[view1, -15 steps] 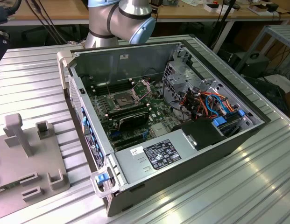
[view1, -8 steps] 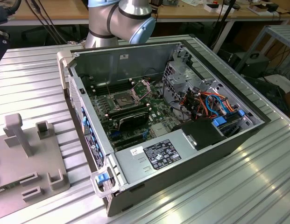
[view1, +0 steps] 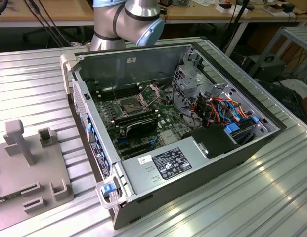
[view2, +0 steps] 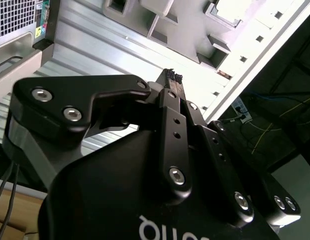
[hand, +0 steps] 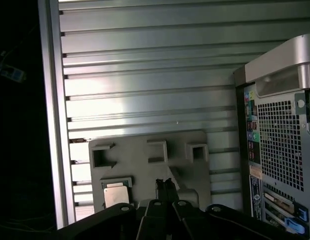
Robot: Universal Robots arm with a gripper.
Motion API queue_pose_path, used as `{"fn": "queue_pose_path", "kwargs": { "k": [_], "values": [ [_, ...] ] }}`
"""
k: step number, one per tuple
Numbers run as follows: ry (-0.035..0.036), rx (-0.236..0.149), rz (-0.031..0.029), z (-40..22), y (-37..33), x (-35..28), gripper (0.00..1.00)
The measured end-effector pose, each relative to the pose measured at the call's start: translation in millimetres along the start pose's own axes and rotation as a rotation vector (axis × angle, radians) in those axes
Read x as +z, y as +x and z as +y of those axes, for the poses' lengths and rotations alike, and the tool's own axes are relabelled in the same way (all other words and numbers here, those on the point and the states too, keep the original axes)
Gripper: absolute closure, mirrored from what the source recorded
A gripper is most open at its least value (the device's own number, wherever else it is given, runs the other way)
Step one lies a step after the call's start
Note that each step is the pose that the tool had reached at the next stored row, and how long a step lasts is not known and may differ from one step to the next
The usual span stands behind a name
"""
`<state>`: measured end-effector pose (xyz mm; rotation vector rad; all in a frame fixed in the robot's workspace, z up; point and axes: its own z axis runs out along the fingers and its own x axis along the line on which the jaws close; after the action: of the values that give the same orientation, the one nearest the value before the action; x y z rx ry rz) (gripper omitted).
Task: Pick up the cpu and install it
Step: 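Reach for the cpu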
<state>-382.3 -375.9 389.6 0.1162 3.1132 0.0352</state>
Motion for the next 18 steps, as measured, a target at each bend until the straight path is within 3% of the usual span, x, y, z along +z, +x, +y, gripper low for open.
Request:
{"fn": "queue_pose_path", "kwargs": {
  "k": [5,9,18],
  "values": [
    [0.0,0.0,0.0,-0.9,10.6,0.8,0.89],
    [0.0,0.0,0.0001,-1.8,23.4,1.3,0.89],
    [0.0003,0.0,0.0002,-1.9,24.5,1.4,0.89]
  ]
}}
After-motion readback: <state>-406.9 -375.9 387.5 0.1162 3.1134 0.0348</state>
